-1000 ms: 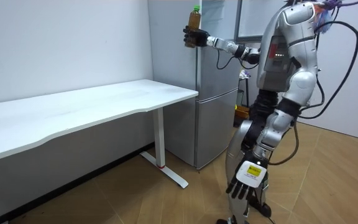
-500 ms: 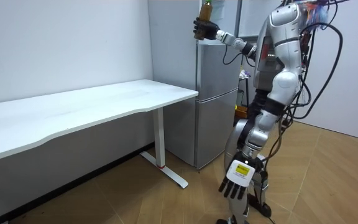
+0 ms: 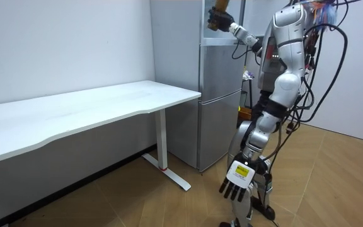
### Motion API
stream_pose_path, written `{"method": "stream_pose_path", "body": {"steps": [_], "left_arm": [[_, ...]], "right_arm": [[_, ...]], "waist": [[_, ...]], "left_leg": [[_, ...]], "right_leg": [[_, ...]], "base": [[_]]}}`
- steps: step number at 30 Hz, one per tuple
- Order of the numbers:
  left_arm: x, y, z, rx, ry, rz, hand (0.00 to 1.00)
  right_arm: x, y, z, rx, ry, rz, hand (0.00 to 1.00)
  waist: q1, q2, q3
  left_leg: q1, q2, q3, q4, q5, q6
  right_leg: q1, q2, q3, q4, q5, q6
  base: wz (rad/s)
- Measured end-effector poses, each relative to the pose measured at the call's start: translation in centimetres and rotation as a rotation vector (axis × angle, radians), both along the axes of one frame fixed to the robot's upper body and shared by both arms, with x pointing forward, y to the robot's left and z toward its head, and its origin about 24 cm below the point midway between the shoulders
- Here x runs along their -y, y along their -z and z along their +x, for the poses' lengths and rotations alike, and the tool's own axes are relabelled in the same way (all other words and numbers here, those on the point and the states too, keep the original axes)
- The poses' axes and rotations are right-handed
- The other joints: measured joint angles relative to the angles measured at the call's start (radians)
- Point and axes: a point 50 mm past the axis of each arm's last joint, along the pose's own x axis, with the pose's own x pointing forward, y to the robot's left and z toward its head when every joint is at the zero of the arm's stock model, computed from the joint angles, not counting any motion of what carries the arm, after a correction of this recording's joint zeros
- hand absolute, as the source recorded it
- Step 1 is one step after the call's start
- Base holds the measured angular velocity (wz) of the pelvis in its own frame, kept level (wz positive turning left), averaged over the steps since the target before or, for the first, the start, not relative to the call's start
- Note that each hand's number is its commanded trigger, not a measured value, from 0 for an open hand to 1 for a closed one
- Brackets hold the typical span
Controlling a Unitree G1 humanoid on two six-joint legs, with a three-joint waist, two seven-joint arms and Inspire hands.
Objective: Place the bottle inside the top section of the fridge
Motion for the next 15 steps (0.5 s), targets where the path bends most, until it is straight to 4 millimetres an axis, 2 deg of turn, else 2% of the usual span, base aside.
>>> {"method": "stream_pose_path", "body": {"steps": [6, 15], "left_arm": [[-0.1, 0.0, -0.2, -0.008, 0.001, 0.005, 0.0], [-0.7, -0.2, -0.2, -0.015, -0.012, 0.017, 0.0]], "right_arm": [[1.1, 0.7, -0.2, -0.031, 0.052, 0.042, 1.0], [2.4, 1.2, 0.0, -0.055, 0.124, 0.088, 1.0]], "waist": [[-0.016, -0.001, 0.0007], [-0.022, -0.023, 0.0137]], "left_leg": [[0.009, 0.012, 0.015, -0.001, -0.003, -0.006], [0.01, 0.016, 0.02, 0.001, -0.006, -0.01]], "right_leg": [[0.0, 0.01, 0.016, 0.0, 0.004, -0.006], [-0.001, 0.015, 0.025, 0.0, 0.004, -0.007]], "base": [[-0.09], [-0.01]]}}
